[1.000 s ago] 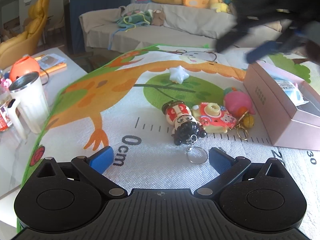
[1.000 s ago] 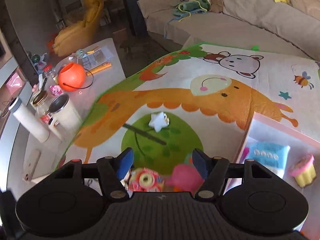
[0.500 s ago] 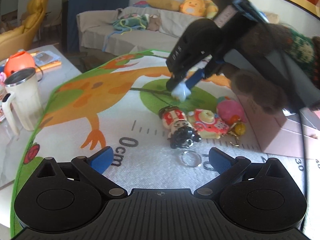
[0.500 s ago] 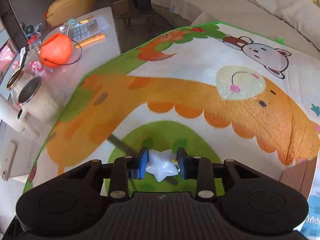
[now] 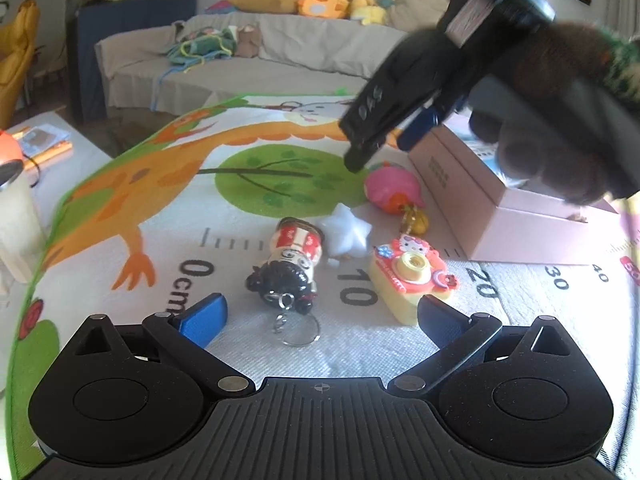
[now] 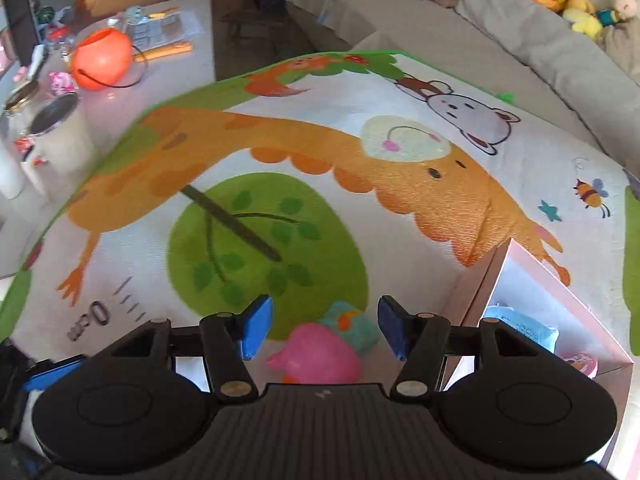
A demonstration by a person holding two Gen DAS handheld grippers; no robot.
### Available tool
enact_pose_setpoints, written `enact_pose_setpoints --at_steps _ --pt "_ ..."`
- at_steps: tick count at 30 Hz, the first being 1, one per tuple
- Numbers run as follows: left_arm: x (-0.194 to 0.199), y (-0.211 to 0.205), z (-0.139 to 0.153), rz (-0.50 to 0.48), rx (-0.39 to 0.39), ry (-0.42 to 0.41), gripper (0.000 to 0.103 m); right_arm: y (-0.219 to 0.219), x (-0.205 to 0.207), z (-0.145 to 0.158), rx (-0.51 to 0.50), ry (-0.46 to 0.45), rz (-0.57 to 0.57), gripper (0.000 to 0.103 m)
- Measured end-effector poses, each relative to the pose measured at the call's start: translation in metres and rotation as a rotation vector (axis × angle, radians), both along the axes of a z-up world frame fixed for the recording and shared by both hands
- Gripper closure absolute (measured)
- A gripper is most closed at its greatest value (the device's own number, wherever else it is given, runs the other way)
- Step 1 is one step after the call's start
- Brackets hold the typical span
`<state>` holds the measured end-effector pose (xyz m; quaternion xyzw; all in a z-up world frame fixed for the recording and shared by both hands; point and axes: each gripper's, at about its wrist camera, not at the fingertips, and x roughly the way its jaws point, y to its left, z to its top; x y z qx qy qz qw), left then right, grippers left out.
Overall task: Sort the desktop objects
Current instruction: 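Carry the star over the pink box and open the right tool, then grasp the pink pig toy with the right tool while the left tool grasps the Hello Kitty keychain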
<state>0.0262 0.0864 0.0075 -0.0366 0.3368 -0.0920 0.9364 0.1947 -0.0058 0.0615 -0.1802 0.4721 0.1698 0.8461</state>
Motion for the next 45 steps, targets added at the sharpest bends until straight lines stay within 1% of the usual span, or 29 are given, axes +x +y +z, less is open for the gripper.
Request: enact_pose_setpoints --at_steps 1,2,3,4,5,6,8,10,12,16,18,19,21,22,24,26,28,29,31,34,36,37,38,39,42,45 --pt "-0.002 0.003 0.001 0.003 -0.010 0.012 0.000 -0.001 0.006 -0.007 -0.002 0.010 -0.022 0.046" --pt "-0.005 0.007 0.002 -0.007 -0.022 0.025 0.000 -0.002 0.010 -0.013 0.007 0.043 -0.034 0.051" --pt "-0.009 0.009 0.002 -0.018 -0.029 0.035 0.000 -0.003 0.009 -0.016 0.009 0.058 -0.041 0.051" --pt "-0.014 0.012 0.004 -0.030 -0.028 0.039 0.000 -0.001 0.000 -0.017 -0.004 0.032 -0.031 0.056" --pt "-0.019 0.014 0.005 -0.038 -0.021 0.040 0.000 0.000 -0.010 -0.017 -0.005 0.034 0.007 0.057" --pt "-0.023 0.016 0.006 -0.042 -0.011 0.045 0.000 0.002 -0.023 -0.015 0.008 0.038 0.046 0.062" --pt "-0.030 0.014 0.007 -0.053 0.007 0.056 0.000 0.003 -0.051 -0.013 0.020 0.049 0.116 0.065" --pt "-0.037 0.010 0.008 -0.074 0.014 0.065 0.000 0.000 -0.081 -0.012 0.018 0.039 0.163 0.065" --pt "-0.043 0.002 0.009 -0.107 0.014 0.073 0.000 -0.008 -0.107 -0.010 0.035 0.042 0.184 0.065" --pt "-0.051 -0.020 0.010 -0.181 0.014 0.097 0.000 -0.041 -0.150 -0.005 0.099 0.083 0.180 0.065" --pt "-0.052 -0.034 0.010 -0.208 0.026 0.102 0.000 -0.062 -0.168 -0.004 0.121 0.079 0.157 0.062" --pt "-0.052 -0.040 0.009 -0.217 0.032 0.106 0.000 -0.074 -0.175 -0.003 0.129 0.079 0.134 0.057" --pt "-0.051 -0.052 0.009 -0.240 0.026 0.122 0.000 -0.098 -0.186 -0.001 0.144 0.068 0.071 0.052" --pt "-0.051 -0.058 0.009 -0.252 0.021 0.130 0.000 -0.112 -0.192 0.002 0.164 0.057 0.042 0.047" --pt "-0.052 -0.070 0.011 -0.287 0.008 0.141 0.000 -0.139 -0.199 0.010 0.215 0.024 -0.019 0.043" --pt "-0.054 -0.081 0.012 -0.308 0.012 0.142 0.000 -0.169 -0.201 0.018 0.257 -0.020 -0.101 0.041" --pt "-0.056 -0.088 0.016 -0.306 0.036 0.129 0.000 -0.194 -0.199 0.023 0.266 -0.080 -0.196 0.041" --pt "-0.056 -0.090 0.018 -0.299 0.045 0.120 0.000 -0.210 -0.195 0.025 0.279 -0.115 -0.251 0.040" --pt "-0.054 -0.089 0.021 -0.274 0.052 0.109 0.000 -0.239 -0.185 0.028 0.346 -0.159 -0.358 0.039" --pt "-0.048 -0.087 0.024 -0.219 0.070 0.097 0.000 -0.268 -0.155 0.020 0.419 -0.178 -0.463 0.040" --pt "-0.046 -0.084 0.028 -0.186 0.092 0.083 0.000 -0.271 -0.131 0.007 0.444 -0.152 -0.490 0.048" --pt "-0.046 -0.082 0.029 -0.177 0.103 0.072 0.000 -0.270 -0.121 0.001 0.447 -0.133 -0.496 0.054" --pt "-0.047 -0.079 0.030 -0.171 0.112 0.061 0.000 -0.269 -0.113 -0.005 0.453 -0.113 -0.497 0.058" --pt "-0.049 -0.076 0.031 -0.166 0.120 0.050 0.000 -0.264 -0.106 -0.008 0.443 -0.109 -0.498 0.057" --pt "-0.050 -0.067 0.033 -0.160 0.126 0.035 0.000 -0.245 -0.093 -0.012 0.356 -0.147 -0.465 0.057" --pt "-0.050 -0.062 0.033 -0.181 0.118 0.036 0.000 -0.226 -0.079 -0.011 0.347 -0.130 -0.406 0.057"
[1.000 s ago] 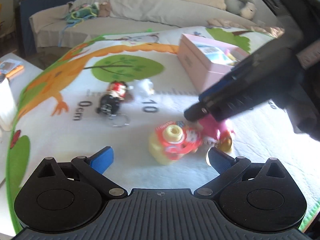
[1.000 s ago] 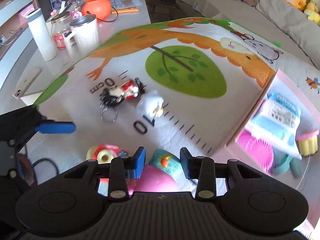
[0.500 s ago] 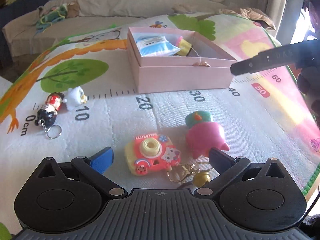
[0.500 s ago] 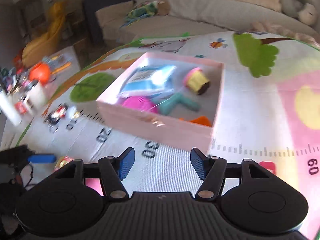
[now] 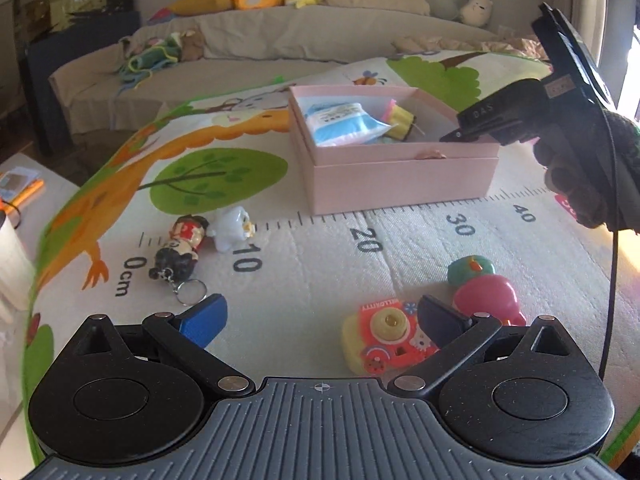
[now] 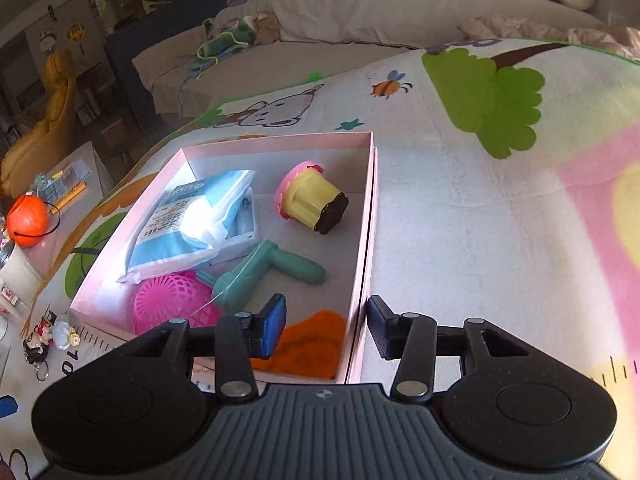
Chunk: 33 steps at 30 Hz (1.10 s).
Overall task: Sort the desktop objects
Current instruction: 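Grasp the pink pig toy with the right tool while the left tool grasps the Hello Kitty keychain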
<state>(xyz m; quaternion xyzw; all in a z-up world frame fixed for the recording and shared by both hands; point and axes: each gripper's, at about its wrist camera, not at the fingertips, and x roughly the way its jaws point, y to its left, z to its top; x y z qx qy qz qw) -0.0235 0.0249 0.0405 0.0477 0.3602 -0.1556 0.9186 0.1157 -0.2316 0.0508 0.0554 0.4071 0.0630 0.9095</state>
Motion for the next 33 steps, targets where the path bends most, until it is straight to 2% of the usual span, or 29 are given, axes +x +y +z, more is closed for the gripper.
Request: enact_pose_setpoints --at_steps 5,7,11,15,17,22,24,28,29,33 --pt "0.003 -0.005 -0.009 -0.033 0.009 0.043 0.000 0.031 0.021 0.006 0.000 -0.033 0.056 0.057" --pt "0.001 -0.009 -0.012 -0.039 0.021 0.051 0.000 0.035 0.015 0.012 0.003 -0.048 0.055 0.054" --pt "-0.005 -0.015 -0.015 -0.052 0.067 0.009 0.000 0.030 -0.028 0.030 0.007 -0.089 0.111 0.027" --pt "0.006 -0.013 -0.010 0.055 0.121 -0.013 0.000 0.028 -0.075 0.036 0.036 -0.035 0.203 0.025" --pt "0.011 -0.010 -0.009 0.091 0.130 -0.012 0.000 0.035 -0.101 0.032 0.036 -0.010 0.279 0.017" --pt "0.009 -0.004 -0.006 0.135 0.156 -0.018 0.000 0.061 -0.137 0.000 -0.008 0.068 0.380 0.016" --pt "0.006 -0.001 -0.004 0.143 0.166 -0.027 0.000 0.066 -0.143 -0.010 -0.060 0.063 0.372 0.016" --pt "0.002 0.010 0.001 0.162 0.165 -0.040 0.000 0.063 -0.143 -0.010 -0.243 -0.058 0.276 0.016" --pt "0.001 0.013 0.002 0.153 0.152 -0.041 0.000 0.058 -0.142 -0.009 -0.259 -0.070 0.252 0.016" --pt "-0.006 0.008 0.002 0.002 0.066 -0.002 0.000 0.041 -0.141 -0.005 -0.167 -0.031 0.226 0.016"
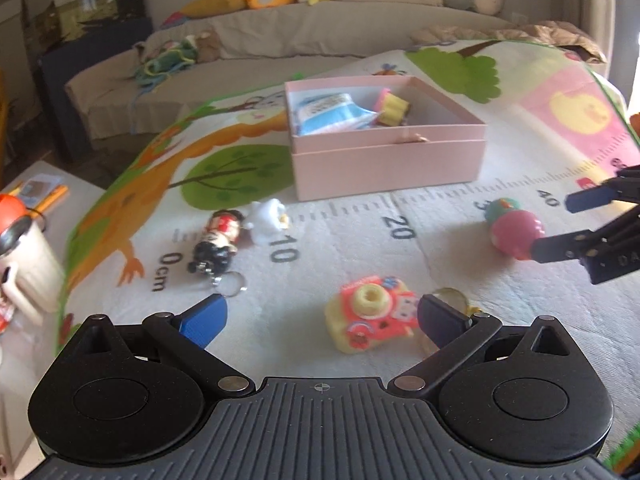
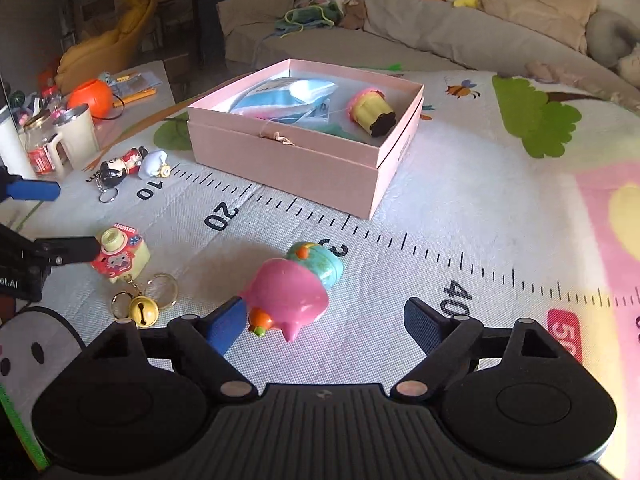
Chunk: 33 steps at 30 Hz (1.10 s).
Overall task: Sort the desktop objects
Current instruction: 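Grasp the pink pig toy with the right tool while the left tool grasps the Hello Kitty keychain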
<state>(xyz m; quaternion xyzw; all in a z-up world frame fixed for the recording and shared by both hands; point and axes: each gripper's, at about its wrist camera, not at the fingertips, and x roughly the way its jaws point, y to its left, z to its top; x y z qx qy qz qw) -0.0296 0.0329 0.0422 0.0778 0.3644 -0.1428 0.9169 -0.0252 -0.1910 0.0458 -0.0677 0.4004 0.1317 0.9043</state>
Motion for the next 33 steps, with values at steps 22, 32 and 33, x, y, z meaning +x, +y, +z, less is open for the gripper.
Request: enact_pose_setpoints --at_steps 22,32,33 --pt "0.019 -0.003 -0.017 0.257 0.012 0.017 0.000 0.018 0.014 -0.018 0.087 0.002 -0.041 0.017" --pt "0.020 -0.003 -0.022 0.233 -0.055 0.058 0.034 0.022 0.016 -0.019 0.085 0.014 -0.010 0.048" --pt "0.017 -0.002 -0.020 0.225 -0.054 0.055 0.034 0.022 0.015 -0.018 0.084 0.023 0.000 0.049"
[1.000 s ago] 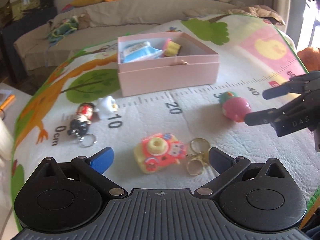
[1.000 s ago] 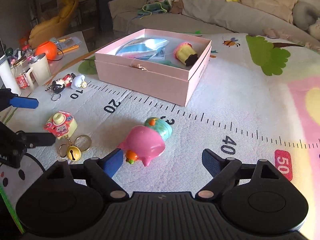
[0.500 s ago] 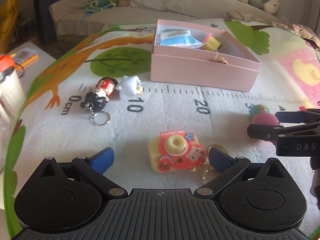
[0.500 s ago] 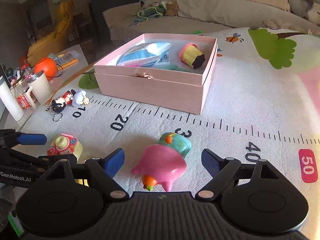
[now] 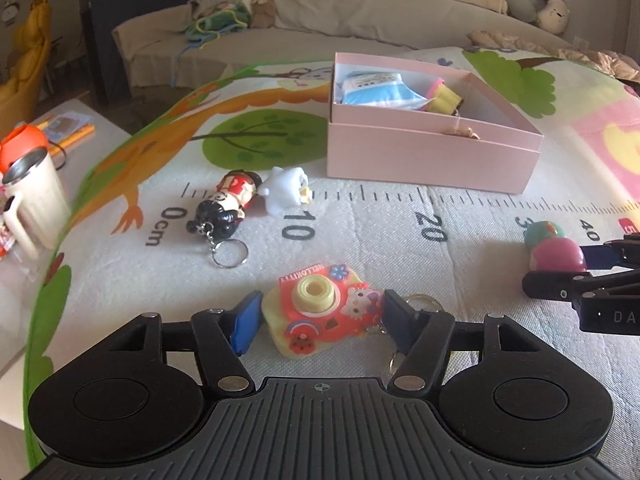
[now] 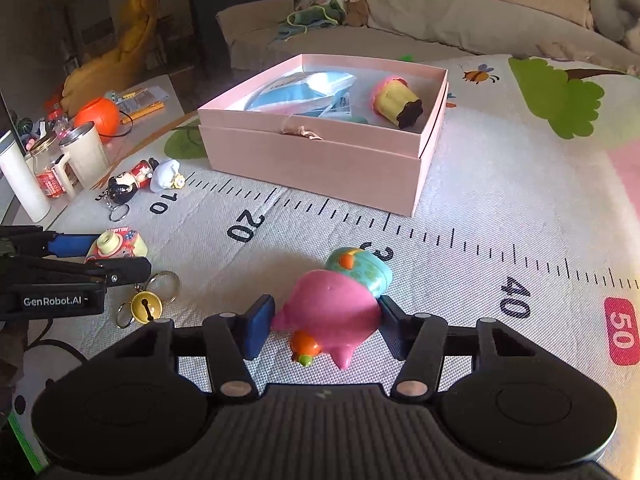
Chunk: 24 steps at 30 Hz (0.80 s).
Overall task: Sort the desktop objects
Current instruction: 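Carry the pig toy and Hello Kitty keychain in both tools over the pink box, then open both tools to drop the pig toy and Hello Kitty keychain into the box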
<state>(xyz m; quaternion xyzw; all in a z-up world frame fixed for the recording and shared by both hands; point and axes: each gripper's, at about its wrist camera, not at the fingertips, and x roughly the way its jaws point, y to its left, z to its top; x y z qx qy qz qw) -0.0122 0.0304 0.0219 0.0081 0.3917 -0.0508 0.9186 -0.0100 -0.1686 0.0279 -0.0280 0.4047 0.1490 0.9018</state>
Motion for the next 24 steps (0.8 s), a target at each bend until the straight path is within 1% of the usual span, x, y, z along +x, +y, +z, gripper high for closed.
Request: enact_pose_setpoints --at_steps 3,5,6,7,10,12,13,14,16,17,18,19,20,21,22,24 --pt "-0.011 -0.002 0.015 -0.062 0.005 -0.030 0.034 0.001 -0.010 0.008 -0.009 0.036 0.058 0.053" --pt "-0.014 -0.003 0.041 -0.118 -0.022 -0.075 0.034 -0.002 -0.019 0.031 0.008 0.025 0.099 0.054" --pt "-0.013 -0.005 0.057 -0.137 -0.031 -0.116 0.034 -0.006 -0.021 0.048 0.022 -0.007 0.110 0.054" --pt "-0.010 -0.007 0.078 -0.157 -0.034 -0.178 0.034 -0.011 -0.022 0.070 0.039 -0.052 0.109 0.054" --pt "0.006 -0.022 0.125 -0.209 -0.039 -0.328 0.034 -0.025 -0.013 0.132 0.094 -0.182 0.079 0.054" --pt "0.025 -0.035 0.145 -0.227 -0.041 -0.394 0.034 -0.029 0.001 0.161 0.104 -0.251 0.049 0.054" --pt "0.037 -0.043 0.151 -0.237 -0.047 -0.408 0.034 -0.030 0.012 0.172 0.103 -0.275 0.026 0.054" --pt "0.052 -0.050 0.155 -0.247 -0.062 -0.410 0.033 -0.030 0.024 0.179 0.100 -0.287 0.009 0.054" --pt "0.080 -0.060 0.156 -0.265 -0.104 -0.379 0.031 -0.026 0.048 0.185 0.085 -0.311 -0.008 0.051" --pt "0.090 -0.061 0.154 -0.249 -0.114 -0.355 0.028 -0.024 0.063 0.184 0.070 -0.308 -0.019 0.047" --pt "0.097 -0.059 0.151 -0.227 -0.117 -0.337 0.021 -0.024 0.076 0.180 0.063 -0.292 -0.048 0.047" --pt "0.099 -0.053 0.145 -0.202 -0.117 -0.323 0.016 -0.026 0.086 0.174 0.066 -0.268 -0.081 0.046" --pt "0.097 -0.045 0.138 -0.186 -0.114 -0.313 0.013 -0.028 0.091 0.168 0.078 -0.241 -0.089 0.046" --pt "0.092 -0.038 0.131 -0.176 -0.106 -0.304 0.007 -0.030 0.094 0.161 0.097 -0.218 -0.083 0.046" --pt "0.085 -0.026 0.120 -0.163 -0.085 -0.294 0.007 -0.032 0.094 0.153 0.109 -0.200 -0.078 0.046" --pt "0.070 -0.008 0.096 -0.131 -0.024 -0.268 0.006 -0.030 0.090 0.133 0.095 -0.165 -0.069 0.045"
